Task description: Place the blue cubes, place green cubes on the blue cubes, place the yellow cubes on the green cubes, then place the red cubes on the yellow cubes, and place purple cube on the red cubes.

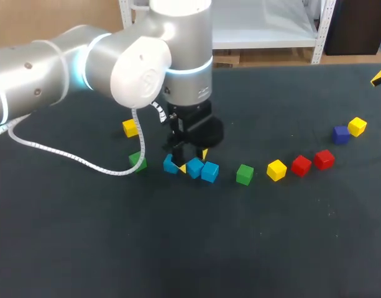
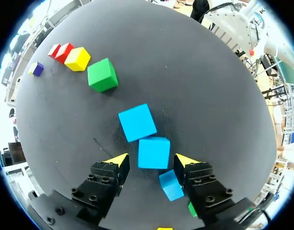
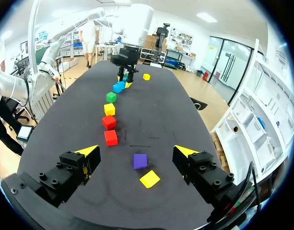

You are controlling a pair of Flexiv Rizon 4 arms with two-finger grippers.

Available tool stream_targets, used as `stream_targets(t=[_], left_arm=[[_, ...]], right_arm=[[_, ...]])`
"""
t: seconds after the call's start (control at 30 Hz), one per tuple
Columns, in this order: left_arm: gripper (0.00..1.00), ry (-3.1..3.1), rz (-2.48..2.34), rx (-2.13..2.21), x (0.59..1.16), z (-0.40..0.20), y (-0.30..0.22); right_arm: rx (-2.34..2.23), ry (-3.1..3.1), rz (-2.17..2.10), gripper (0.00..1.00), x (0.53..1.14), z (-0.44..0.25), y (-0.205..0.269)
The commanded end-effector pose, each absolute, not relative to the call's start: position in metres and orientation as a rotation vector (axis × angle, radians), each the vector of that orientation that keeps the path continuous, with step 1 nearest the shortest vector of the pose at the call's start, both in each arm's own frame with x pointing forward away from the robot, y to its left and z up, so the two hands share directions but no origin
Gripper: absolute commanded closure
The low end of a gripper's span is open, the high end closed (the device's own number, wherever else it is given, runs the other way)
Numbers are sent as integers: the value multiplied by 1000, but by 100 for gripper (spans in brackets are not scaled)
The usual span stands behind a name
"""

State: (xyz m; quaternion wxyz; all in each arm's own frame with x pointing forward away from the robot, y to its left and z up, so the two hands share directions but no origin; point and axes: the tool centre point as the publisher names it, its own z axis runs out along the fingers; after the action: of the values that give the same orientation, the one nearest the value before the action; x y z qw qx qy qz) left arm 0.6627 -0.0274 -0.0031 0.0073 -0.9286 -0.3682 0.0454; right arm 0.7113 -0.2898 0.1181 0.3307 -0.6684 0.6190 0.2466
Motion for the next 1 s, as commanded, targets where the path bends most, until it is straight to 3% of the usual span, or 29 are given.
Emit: stream_targets(t=[0.03, 0.5, 0.63, 0.73, 1.0], left_arm=[[43, -1166, 136, -2900, 664, -5, -25], [50, -1174, 139, -2923, 658, 1, -29], [66, -1171, 141, -2923, 657, 0, -29], [100, -1170, 142, -2923, 656, -1, -28], [100, -1401, 165, -2841, 663, 12, -26]], right_arm=[[-1745, 1619, 640, 0, 709, 118, -289], [-1745, 1619, 640, 0, 709, 118, -289], [-1745, 1619, 640, 0, 709, 118, -289], [-1745, 1619, 640, 0, 709, 118, -289], [-1745, 1619, 640, 0, 709, 118, -289]])
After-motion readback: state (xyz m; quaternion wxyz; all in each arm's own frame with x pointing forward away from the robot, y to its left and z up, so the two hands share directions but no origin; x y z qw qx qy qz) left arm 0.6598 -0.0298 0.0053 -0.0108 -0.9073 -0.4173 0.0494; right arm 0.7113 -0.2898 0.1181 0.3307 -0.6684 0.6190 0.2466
